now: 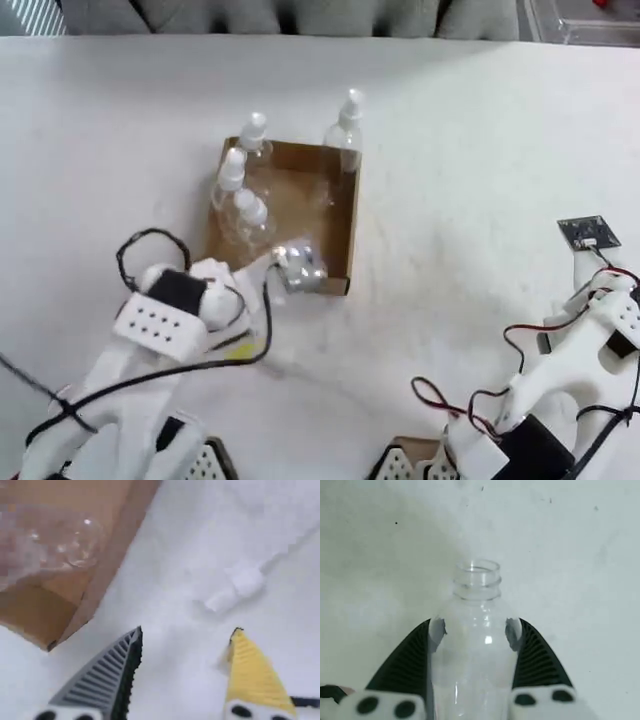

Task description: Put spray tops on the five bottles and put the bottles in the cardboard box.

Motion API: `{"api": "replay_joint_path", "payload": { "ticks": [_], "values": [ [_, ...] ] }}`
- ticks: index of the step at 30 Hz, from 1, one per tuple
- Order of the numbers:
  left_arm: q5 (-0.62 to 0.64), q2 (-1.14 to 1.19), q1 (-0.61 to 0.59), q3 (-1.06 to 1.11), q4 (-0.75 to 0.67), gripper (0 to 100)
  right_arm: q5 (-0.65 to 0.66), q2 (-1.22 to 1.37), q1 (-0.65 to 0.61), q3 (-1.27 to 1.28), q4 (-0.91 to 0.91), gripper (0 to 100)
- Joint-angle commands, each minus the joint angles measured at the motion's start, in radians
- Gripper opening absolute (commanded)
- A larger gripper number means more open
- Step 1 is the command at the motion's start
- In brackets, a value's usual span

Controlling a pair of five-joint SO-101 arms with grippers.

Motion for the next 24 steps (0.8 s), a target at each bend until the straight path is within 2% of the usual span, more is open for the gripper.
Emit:
{"api": "replay_joint_path", "payload": {
  "ticks": [1, 6, 9, 13, 15, 18, 22, 24],
  "values": [
    [0.344, -0.2, 0.024, -0.005, 0.023, 20, 0.009, -0.033, 0.013, -0.005, 0.012, 1.5],
    [0.552, -0.361, 0.153, 0.193, -0.048, 16, 0.009, -0.033, 0.004, -0.005, 0.012, 1.5],
    [0.64, -0.414, 0.182, 0.327, -0.114, 11, 0.009, -0.033, -0.002, 0.0, 0.012, 1.5],
    [0.783, -0.429, 0.183, 0.37, -0.189, 4, 0.008, -0.035, -0.021, 0.015, 0.012, 1.5],
    [0.801, -0.427, 0.214, 0.367, -0.192, 4, 0.006, -0.035, -0.03, 0.023, 0.01, 1.5],
    [0.847, -0.426, 0.269, 0.344, -0.193, 12, 0.006, -0.035, -0.035, 0.031, 0.01, 1.5],
    [0.967, -0.424, 0.268, 0.308, -0.153, 37, 0.008, -0.035, -0.035, 0.029, 0.01, 1.5],
    [1.037, -0.424, 0.24, 0.293, -0.141, 44, 0.008, -0.035, -0.033, 0.029, 0.01, 1.5]
  ]
}}
